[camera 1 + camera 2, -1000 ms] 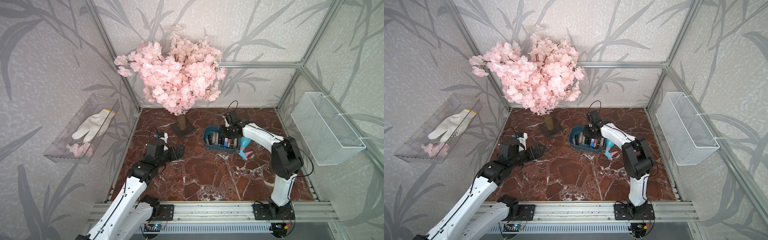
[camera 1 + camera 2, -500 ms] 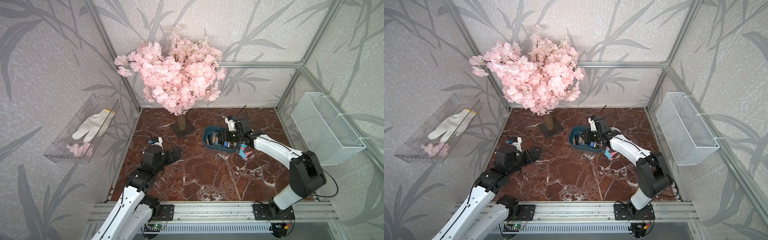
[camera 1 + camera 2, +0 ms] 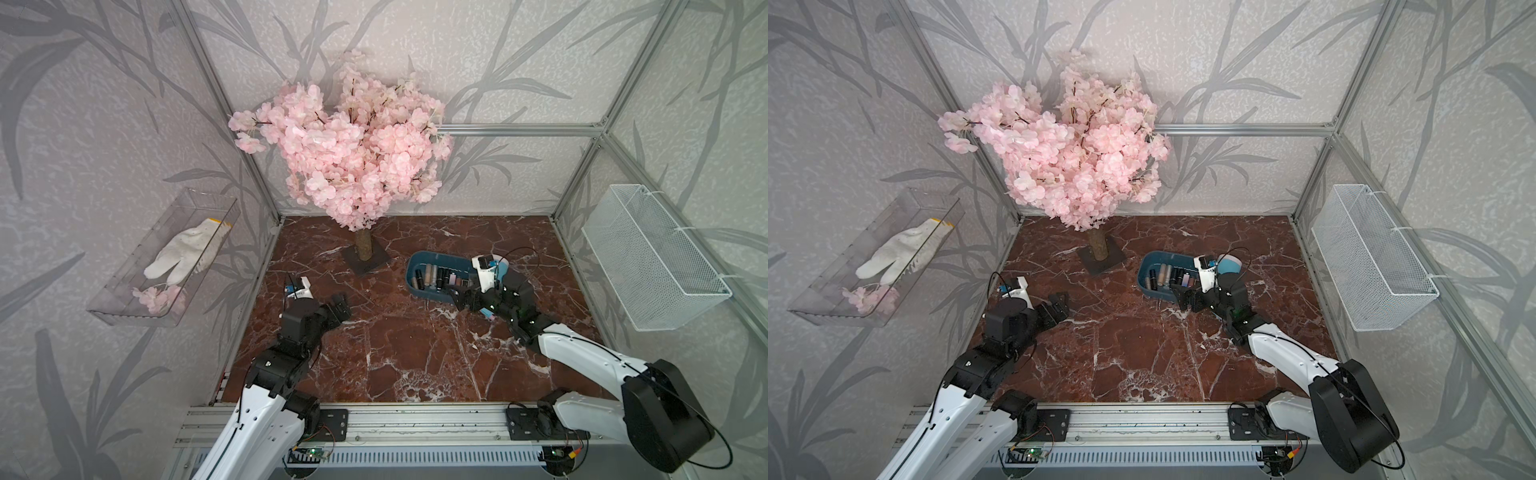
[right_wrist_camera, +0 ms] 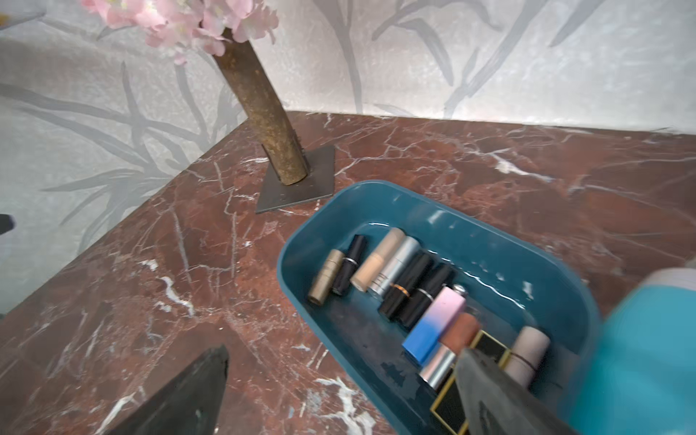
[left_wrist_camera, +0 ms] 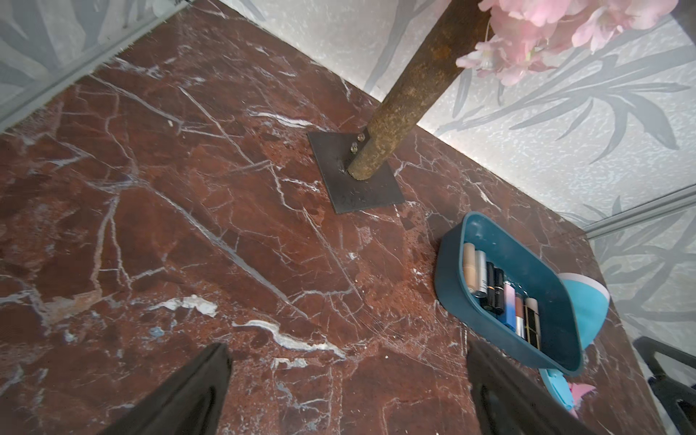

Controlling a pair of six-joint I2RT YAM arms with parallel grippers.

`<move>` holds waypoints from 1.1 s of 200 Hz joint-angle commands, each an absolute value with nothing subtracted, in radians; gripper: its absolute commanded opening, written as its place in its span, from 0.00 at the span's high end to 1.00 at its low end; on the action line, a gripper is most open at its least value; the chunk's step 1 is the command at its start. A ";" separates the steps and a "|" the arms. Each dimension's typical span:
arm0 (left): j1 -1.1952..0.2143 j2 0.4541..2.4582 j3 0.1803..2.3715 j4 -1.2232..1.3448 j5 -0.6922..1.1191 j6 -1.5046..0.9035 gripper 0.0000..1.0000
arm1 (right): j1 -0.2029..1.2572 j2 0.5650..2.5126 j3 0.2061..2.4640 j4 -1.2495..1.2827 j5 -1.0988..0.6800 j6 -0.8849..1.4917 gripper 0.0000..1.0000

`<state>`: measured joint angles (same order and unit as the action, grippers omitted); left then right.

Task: Put the lipstick into the storage box
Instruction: Reset both arms

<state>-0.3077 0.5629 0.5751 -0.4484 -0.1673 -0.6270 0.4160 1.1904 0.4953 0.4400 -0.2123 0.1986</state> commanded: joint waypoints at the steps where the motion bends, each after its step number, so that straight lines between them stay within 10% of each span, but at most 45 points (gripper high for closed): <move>1: -0.308 0.528 0.548 -0.440 -0.292 -0.557 0.00 | 0.367 1.116 0.458 0.541 -0.118 0.153 0.01; 121: -0.307 0.499 0.455 -0.355 -0.580 -0.323 0.00 | 0.125 1.077 0.329 0.553 -0.008 0.050 0.01; 220: -0.288 0.564 0.383 -0.214 -0.716 -0.247 0.00 | 0.042 1.485 0.375 0.894 -0.073 -0.031 0.01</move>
